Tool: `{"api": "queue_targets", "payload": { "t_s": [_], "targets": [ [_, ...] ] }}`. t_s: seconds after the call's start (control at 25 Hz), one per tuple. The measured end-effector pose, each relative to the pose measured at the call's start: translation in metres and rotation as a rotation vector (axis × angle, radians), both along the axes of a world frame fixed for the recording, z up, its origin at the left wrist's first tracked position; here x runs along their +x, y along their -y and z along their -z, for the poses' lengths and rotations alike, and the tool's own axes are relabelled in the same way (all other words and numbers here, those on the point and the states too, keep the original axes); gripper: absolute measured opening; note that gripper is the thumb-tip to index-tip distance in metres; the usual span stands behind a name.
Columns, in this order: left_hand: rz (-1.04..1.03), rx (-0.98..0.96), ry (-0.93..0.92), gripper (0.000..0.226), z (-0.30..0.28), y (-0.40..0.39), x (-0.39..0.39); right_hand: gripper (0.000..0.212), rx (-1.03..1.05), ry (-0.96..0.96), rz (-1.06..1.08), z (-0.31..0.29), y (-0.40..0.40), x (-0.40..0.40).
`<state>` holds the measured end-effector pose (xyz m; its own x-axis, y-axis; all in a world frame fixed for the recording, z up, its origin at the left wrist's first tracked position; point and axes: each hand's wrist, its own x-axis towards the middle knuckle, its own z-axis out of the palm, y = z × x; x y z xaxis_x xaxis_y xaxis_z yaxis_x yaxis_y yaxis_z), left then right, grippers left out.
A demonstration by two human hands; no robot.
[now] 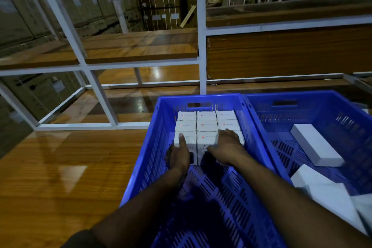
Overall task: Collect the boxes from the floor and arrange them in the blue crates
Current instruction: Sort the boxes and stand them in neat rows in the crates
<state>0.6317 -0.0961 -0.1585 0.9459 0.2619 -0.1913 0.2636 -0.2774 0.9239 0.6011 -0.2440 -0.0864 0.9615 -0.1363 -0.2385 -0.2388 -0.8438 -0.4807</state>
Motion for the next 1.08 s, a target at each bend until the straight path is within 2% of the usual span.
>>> {"api": "queue_targets", "payload": {
  "t_s": [0.04,0.08,0.2,0.36,0.44,0.52,0.64,0.76,0.88,1.08],
  "targets": [
    [-0.022,0.096,-0.022,0.087,0.005,-0.002,0.005,0.08,-0.037,-0.013,0.007,0.0,0.001,0.0],
    [-0.037,0.156,-0.022,0.087,0.003,-0.002,0.006,0.081,-0.077,-0.023,0.01,0.002,0.001,0.001],
    [-0.011,0.361,0.072,0.065,-0.018,0.003,0.002,0.081,-0.146,-0.035,0.021,0.006,-0.001,0.005],
    [0.294,0.927,0.273,0.055,-0.021,0.014,0.005,0.083,-0.221,-0.031,-0.038,0.02,-0.006,0.01],
    [0.411,1.071,0.307,0.056,-0.018,0.01,0.013,0.08,-0.263,-0.012,-0.067,0.023,-0.005,0.013],
    [0.486,1.127,0.334,0.064,-0.02,0.006,0.02,0.075,-0.265,0.004,-0.076,0.024,-0.005,0.017],
    [0.55,1.093,0.33,0.076,-0.02,0.003,0.027,0.072,-0.262,0.027,-0.081,0.026,-0.004,0.024],
    [0.658,1.127,0.341,0.065,-0.022,0.006,0.04,0.07,-0.32,0.033,-0.119,0.028,-0.002,0.035],
    [0.714,1.117,0.256,0.06,-0.028,0.015,0.05,0.069,-0.349,0.018,-0.144,0.027,0.001,0.045],
    [0.693,1.197,0.269,0.07,-0.021,0.018,0.049,0.069,-0.35,0.028,-0.15,0.032,0.001,0.047]
  ]
}}
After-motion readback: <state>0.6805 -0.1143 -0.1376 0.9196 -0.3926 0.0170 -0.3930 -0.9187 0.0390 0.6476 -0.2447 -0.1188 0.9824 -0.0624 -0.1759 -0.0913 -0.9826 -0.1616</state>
